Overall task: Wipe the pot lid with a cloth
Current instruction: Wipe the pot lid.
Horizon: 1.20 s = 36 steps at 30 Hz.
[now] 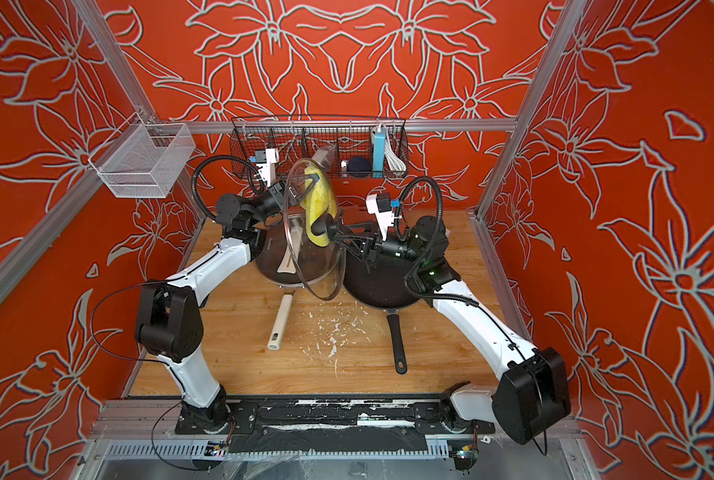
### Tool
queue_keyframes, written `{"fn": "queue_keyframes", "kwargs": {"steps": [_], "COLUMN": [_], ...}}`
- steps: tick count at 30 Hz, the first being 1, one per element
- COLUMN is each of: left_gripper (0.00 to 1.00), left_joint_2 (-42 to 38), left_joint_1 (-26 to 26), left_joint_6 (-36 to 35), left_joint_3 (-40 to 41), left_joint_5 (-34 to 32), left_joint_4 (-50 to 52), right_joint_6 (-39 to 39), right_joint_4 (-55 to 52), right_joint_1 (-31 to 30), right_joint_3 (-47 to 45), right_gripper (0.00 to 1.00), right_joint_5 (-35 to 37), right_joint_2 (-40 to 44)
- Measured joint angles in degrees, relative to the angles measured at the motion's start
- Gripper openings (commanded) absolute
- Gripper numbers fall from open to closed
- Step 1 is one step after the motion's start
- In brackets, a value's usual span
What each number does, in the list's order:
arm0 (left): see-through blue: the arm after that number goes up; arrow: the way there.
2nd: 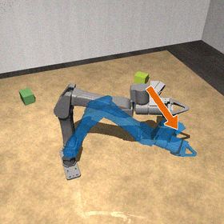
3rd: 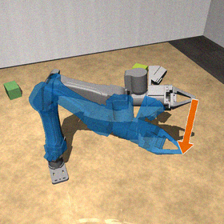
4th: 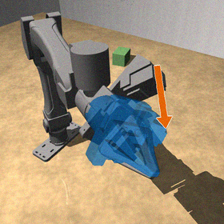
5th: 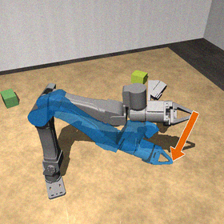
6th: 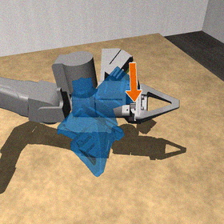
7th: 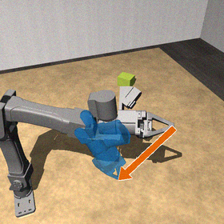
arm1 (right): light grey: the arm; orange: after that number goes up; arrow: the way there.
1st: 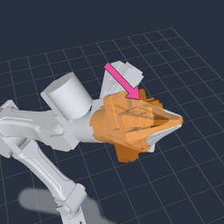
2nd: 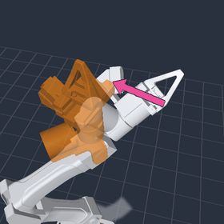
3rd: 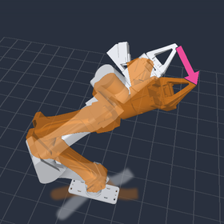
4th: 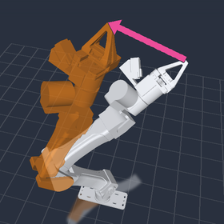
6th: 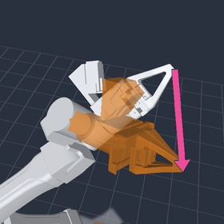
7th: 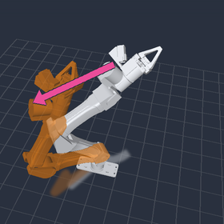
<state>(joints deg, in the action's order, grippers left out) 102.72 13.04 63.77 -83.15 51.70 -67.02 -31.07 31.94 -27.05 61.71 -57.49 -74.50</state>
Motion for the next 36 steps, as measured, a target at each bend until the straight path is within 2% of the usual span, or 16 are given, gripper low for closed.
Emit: {"fn": "queue_keyframes", "kwargs": {"steps": [7,23,29,36], "left_gripper": [0.00,0.00,0.00,0.00], "left_joint_2": [0.0,-1.2,-6.4,-17.3], "left_joint_1": [0.9,6.2,8.7,12.0], "left_joint_6": [0.4,-1.4,-2.2,-4.7], "left_joint_3": [2.5,15.5,22.7,30.1], "left_joint_5": [0.1,0.2,-0.5,-1.5], "left_joint_4": [-0.8,-3.0,-2.4,1.9], "right_joint_6": [-1.7,-2.6,-1.4,0.1], "right_joint_4": [2.3,3.3,2.6,2.3], "right_joint_1": [-0.1,-0.1,0.1,0.2], "right_joint_3": [0.6,4.3,4.5,5.7], "right_gripper": [0.00,0.00,0.00,0.00], "right_joint_5": [-0.1,0.2,0.2,-0.5], "right_joint_2": [-0.1,-1.2,-1.2,-1.2]}}
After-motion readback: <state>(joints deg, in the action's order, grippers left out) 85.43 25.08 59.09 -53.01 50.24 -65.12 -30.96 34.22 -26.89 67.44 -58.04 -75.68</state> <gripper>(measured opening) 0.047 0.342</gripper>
